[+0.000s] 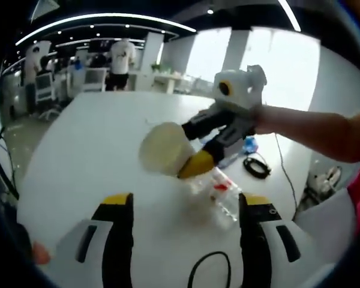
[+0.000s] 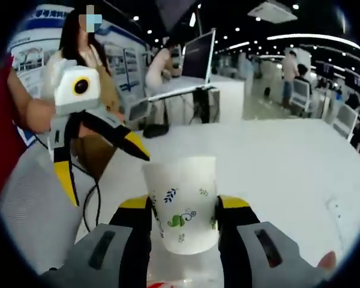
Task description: Arrange the tabletop items into an orderly group along one side of the table until the central work area is clear of visible clutter.
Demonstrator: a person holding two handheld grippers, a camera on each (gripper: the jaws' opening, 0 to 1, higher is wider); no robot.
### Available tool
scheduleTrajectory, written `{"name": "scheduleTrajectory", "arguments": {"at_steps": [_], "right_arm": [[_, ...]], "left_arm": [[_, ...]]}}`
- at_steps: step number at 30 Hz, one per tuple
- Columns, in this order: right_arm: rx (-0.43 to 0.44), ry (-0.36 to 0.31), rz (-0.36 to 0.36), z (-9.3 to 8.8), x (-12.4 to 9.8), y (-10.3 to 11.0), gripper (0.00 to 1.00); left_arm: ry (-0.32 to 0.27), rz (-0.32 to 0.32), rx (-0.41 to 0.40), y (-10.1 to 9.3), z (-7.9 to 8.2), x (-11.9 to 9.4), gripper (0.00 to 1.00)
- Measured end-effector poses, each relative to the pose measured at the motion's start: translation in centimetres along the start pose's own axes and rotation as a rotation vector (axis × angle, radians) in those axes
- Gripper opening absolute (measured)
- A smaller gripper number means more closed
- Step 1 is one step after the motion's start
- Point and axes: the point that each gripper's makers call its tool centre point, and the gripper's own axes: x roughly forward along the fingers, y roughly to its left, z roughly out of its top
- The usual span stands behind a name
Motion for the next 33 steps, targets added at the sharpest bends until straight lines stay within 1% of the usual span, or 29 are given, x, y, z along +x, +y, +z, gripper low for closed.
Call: {"name": "scheduleTrajectory", "arguments": {"at_steps": [3, 6, 10, 13, 15, 16, 20, 21, 23, 26, 30, 33], "right_arm": [[0.018, -0.057, -0.049, 0.6, -0.8, -0.2, 0.43], [0.042, -0.138, -0.107, 1.6, -1.7, -0.4, 0.43], [0.068, -0.195, -0.176, 1.6, -2.6, -0.9, 0.43], [0.069, -0.218, -0.220, 1.4, -3.3, -1.1, 0.43], [0.073, -0.250, -0.259, 1.6, -3.8, -1.2, 0.43], [0.075, -0.258, -0.264, 1.7, -3.9, -1.2, 0.43], [0.091, -0.303, -0.322, 2.1, -4.3, -1.3, 0.42], [0.113, -0.342, -0.343, 2.6, -4.5, -1.4, 0.42], [0.135, -0.379, -0.363, 3.0, -4.6, -1.5, 0.42], [0.121, -0.379, -0.372, 3.2, -4.6, -1.1, 0.42], [0.117, -0.397, -0.380, 3.8, -4.8, -0.8, 0.42], [0.122, -0.411, -0.384, 4.2, -5.0, -0.7, 0.42]], "left_arm": [[-0.032, -0.007, -0.017, -0.2, 1.1, 0.0, 0.69], [-0.072, -0.028, -0.045, -0.8, 2.6, 0.4, 0.69], [-0.126, -0.058, -0.094, -1.6, 4.6, 1.1, 0.68], [-0.151, -0.070, -0.119, -1.9, 5.5, 1.3, 0.68], [-0.182, -0.066, -0.147, -1.8, 6.4, 1.4, 0.68], [-0.200, -0.060, -0.162, -1.6, 6.9, 1.5, 0.68], [-0.254, -0.028, -0.201, -1.0, 8.3, 1.9, 0.67], [-0.266, -0.021, -0.206, -1.0, 8.7, 2.1, 0.67], [-0.286, -0.007, -0.210, -0.9, 9.2, 2.4, 0.67], [-0.297, 0.006, -0.208, -1.0, 9.6, 3.0, 0.67], [-0.294, 0.030, -0.195, -0.7, 9.6, 3.7, 0.67], [-0.312, 0.044, -0.201, -0.5, 9.7, 3.9, 0.66]]}}
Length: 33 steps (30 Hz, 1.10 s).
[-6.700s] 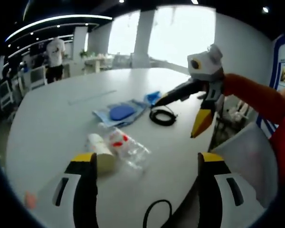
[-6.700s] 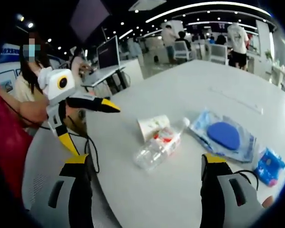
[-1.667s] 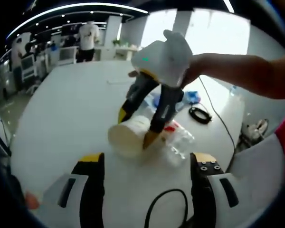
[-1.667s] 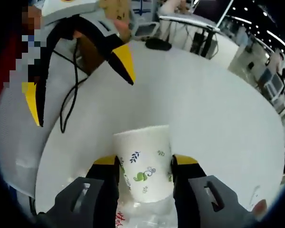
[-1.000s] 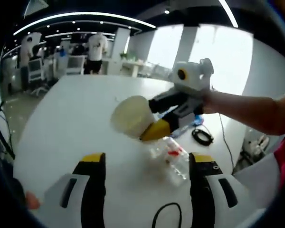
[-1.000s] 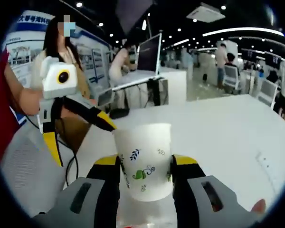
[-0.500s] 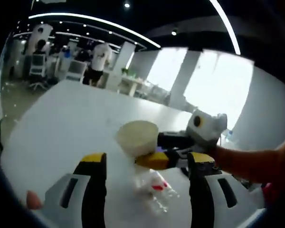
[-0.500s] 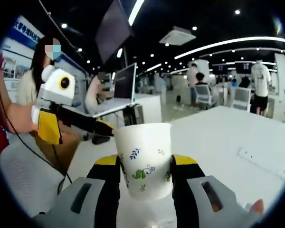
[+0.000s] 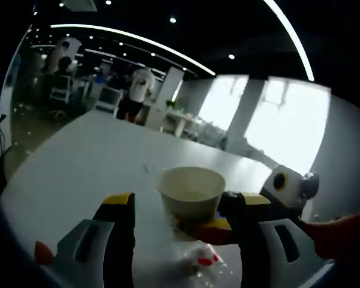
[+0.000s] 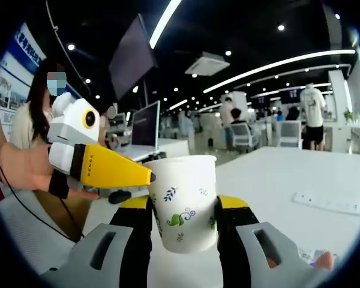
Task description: Arrange the tabletop items into an orderly group along one side of the table until the central work area is clear of visible clutter.
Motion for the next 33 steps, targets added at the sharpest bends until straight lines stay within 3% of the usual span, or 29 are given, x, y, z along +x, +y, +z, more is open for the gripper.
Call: {"name": "scheduleTrajectory", "arguments": {"at_steps": [8, 15, 22, 33], "right_arm": [[0.033, -0.011, -0.005, 0.1, 0.1, 0.7, 0.42], [0.024, -0.008, 0.011, 0.0, -0.1, 1.2, 0.42], [0.010, 0.003, 0.018, -0.5, -0.1, 1.3, 0.42], [-0.064, 0.112, 0.074, -1.9, -0.9, 1.5, 0.42]], "left_arm": [[-0.002, 0.001, 0.011, -0.4, -0.6, 0.6, 0.62], [-0.001, -0.015, 0.038, -0.3, -0.5, 0.4, 0.46], [0.021, -0.039, 0.053, -0.5, -0.9, 0.4, 0.43], [0.076, -0.121, 0.124, -0.7, -1.6, 0.3, 0.41]]}}
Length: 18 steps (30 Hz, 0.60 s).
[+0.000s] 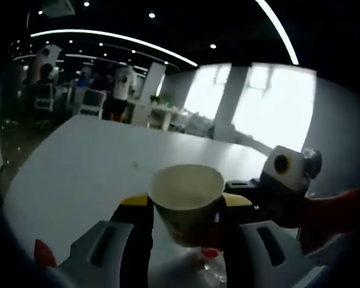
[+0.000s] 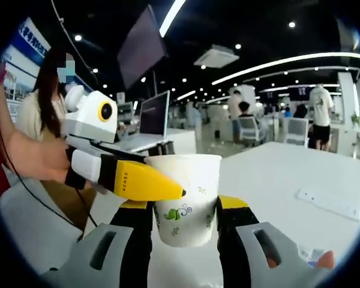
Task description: Arrange the tabletop items into an orderly group along one side of the table until the central work area is clear of visible clutter.
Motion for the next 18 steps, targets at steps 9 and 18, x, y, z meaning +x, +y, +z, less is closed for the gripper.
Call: {"name": "scheduleTrajectory", "arguments": {"at_steps": [9, 18], "right_arm": [[-0.016, 0.104, 0.061, -1.5, -2.4, 0.0, 0.47], [0.003, 0.204, 0.140, -3.0, -5.1, 1.6, 0.52]], "left_arm": [[0.045, -0.142, 0.086, -0.3, -0.3, 0.0, 0.40], [0.059, -0.281, 0.205, 0.7, -0.8, 1.1, 0.40]]}}
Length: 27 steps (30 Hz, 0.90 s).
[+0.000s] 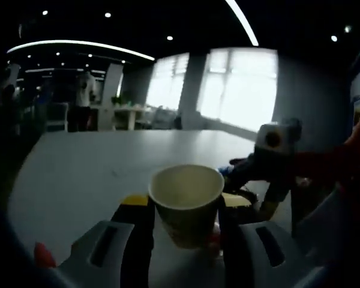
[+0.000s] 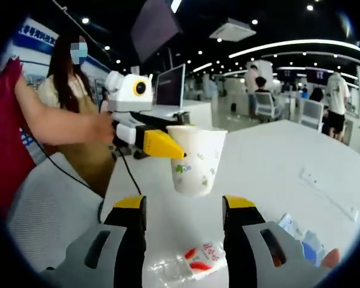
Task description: Arrange the tabletop items into an orderly group along one side of the table until the central work area is clear of visible clutter.
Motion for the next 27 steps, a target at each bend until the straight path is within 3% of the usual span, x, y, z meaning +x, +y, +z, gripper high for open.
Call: {"name": "scheduleTrajectory", "arguments": {"at_steps": [7, 13, 20, 27], "right_arm": [[0.021, 0.074, 0.053, -1.6, -1.3, 1.8, 0.54], [0.060, 0.075, 0.053, -1.9, -2.0, 2.0, 0.53], [0.074, 0.076, 0.036, -2.1, -2.2, 1.9, 0.53], [0.107, 0.082, 0.010, -2.9, -2.4, 1.3, 0.53]], "left_arm": [[0.009, -0.089, 0.112, 1.4, -0.3, 1.9, 0.39], [0.012, -0.148, 0.117, 2.9, -1.1, 4.3, 0.39], [0.029, -0.200, 0.136, 5.3, -3.0, 6.9, 0.39], [0.032, -0.228, 0.159, 5.9, -4.8, 8.6, 0.38]]}}
